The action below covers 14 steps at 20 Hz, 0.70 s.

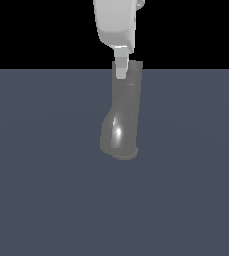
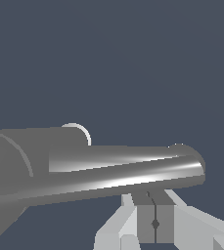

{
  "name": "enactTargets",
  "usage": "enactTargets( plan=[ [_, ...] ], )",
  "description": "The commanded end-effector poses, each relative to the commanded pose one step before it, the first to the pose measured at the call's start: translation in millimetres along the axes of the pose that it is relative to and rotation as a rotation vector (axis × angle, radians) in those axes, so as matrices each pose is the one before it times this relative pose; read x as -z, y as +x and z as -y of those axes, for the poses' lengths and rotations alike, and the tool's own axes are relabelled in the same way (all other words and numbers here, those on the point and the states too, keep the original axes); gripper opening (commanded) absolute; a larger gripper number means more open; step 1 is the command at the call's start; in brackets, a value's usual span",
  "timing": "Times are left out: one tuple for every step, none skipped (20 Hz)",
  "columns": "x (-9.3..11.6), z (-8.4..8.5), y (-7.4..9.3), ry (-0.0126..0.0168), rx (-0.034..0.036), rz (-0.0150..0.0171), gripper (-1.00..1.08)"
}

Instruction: Turn on the faucet by rotating a designated handle.

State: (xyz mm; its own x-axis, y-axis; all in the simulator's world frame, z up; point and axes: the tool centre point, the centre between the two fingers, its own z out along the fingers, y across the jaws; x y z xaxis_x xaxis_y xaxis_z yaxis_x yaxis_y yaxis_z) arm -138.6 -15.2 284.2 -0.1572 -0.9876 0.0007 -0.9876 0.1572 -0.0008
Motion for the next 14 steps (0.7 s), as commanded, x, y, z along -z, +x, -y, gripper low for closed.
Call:
enactTargets(
  plan=[
    [0.03, 1.33, 24.4, 0.00009, -0.02151, 0.00101, -1.0],
    [-0.03, 0.31, 5.84, -0.00019, -0.00044, -0.00006, -1.0],
    [-0.03, 0.32, 5.84, -0.00019, -0.00044, -0.00006, -1.0],
    [0.06, 0.26, 5.67, 0.0, 0.0, 0.0, -1.0],
    [-0.02, 0.33, 5.84, -0.00019, -0.00045, -0.00007, -1.0],
    [0.06, 0.29, 5.66, 0.0, 0.0, 0.0, -1.0],
    [-0.05, 0.39, 5.89, -0.00025, -0.00063, -0.00011, -1.0],
    [0.0, 0.0, 0.0, 0.0, 0.0, 0.0, -1.0],
    [-0.03, -0.01, -17.24, 0.00127, 0.02629, -0.00147, -1.0],
    [-0.02, 2.95, 3.2, -0.00005, -0.00098, 0.00001, -1.0],
    [-0.02, 2.94, 3.19, -0.00005, -0.00098, 0.00001, -1.0],
    [-0.02, 2.93, 3.19, -0.00005, -0.00098, 0.00001, -1.0],
    [-0.01, 2.92, 3.12, -0.00004, -0.00084, 0.00001, -1.0],
    [-0.01, 2.91, 3.17, -0.00005, -0.00098, 0.00002, -1.0]
  ],
)
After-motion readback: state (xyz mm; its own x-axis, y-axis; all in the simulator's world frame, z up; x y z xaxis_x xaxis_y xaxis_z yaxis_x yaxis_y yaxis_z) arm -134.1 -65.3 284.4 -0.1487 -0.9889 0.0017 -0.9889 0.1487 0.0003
